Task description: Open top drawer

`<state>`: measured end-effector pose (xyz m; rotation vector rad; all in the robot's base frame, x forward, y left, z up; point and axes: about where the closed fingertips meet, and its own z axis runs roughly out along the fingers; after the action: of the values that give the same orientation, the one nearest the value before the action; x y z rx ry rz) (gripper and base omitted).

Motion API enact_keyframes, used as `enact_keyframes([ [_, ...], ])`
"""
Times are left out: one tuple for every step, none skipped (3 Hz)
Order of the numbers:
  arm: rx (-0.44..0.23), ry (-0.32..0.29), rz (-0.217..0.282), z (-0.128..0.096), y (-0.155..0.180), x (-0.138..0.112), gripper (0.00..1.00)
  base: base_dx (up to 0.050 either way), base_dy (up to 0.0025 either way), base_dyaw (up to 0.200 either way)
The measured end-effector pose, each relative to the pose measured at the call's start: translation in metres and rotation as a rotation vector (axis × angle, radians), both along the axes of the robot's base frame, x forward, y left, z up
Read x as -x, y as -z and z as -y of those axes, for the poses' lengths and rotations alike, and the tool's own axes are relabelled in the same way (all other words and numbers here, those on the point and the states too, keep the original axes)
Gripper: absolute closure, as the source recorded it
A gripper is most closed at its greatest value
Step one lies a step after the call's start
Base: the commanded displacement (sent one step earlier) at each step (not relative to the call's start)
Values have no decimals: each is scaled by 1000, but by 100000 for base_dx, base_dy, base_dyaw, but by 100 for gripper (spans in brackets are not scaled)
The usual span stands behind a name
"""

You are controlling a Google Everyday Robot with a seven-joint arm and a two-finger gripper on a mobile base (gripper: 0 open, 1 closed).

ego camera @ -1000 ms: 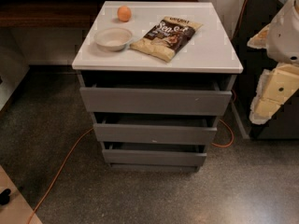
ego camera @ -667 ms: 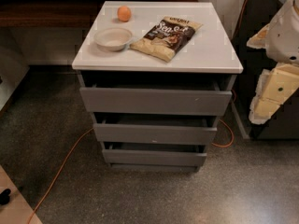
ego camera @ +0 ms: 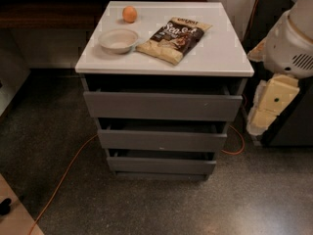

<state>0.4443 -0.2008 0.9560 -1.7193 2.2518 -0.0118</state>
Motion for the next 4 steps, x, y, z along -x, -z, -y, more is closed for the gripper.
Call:
enact_keyframes([
  [-30,-30,-5,-14,36,6,0,0,0,0],
  [-58,-60,5,-24,71,9,0,0,0,0],
  [-97,-71,17,-33,102,5,0,0,0,0],
  [-136,-67,28,-41,129,-5,0,0,0,0],
])
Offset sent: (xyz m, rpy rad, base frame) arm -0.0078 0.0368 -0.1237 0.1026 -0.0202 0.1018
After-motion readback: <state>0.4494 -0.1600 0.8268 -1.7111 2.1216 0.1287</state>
